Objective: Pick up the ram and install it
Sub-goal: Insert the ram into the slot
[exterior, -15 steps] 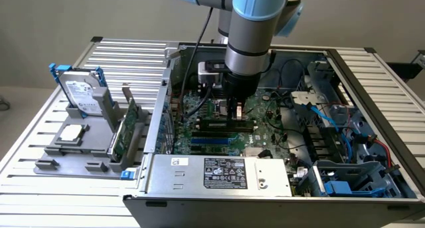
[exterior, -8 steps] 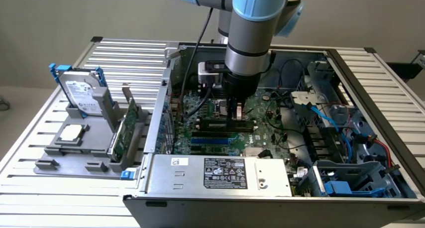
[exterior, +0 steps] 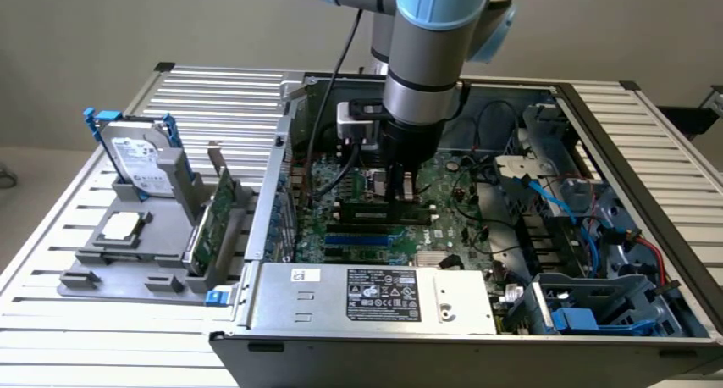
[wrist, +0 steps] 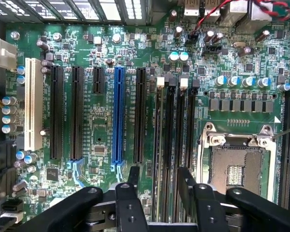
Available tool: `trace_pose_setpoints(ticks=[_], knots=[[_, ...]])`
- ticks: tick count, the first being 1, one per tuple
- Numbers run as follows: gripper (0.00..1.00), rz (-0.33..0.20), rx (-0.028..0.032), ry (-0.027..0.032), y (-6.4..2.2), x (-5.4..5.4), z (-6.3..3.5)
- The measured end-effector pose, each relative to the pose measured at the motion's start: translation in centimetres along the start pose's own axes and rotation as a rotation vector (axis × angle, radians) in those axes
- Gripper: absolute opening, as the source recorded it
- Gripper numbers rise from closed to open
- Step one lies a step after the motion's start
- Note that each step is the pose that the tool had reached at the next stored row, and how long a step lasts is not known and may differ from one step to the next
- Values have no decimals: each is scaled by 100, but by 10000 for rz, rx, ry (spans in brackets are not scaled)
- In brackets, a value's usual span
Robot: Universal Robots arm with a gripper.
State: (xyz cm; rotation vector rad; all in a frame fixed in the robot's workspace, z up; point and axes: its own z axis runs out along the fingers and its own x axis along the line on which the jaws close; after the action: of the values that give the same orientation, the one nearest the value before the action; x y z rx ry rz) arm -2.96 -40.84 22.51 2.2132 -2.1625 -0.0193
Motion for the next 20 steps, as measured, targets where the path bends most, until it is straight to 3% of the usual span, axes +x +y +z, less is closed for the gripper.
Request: trace_pose_setpoints(ticks=[7, 8, 11, 14, 15, 20], knots=[[45, 0, 0, 0, 17, 7, -298], [44, 0, -1, 1, 17, 7, -309], [24, 0, 0, 0, 17, 7, -309], [19, 0, 0, 1, 17, 7, -309], [13, 0, 0, 1, 17, 7, -309], [11, 0, 0, 1, 17, 7, -309]])
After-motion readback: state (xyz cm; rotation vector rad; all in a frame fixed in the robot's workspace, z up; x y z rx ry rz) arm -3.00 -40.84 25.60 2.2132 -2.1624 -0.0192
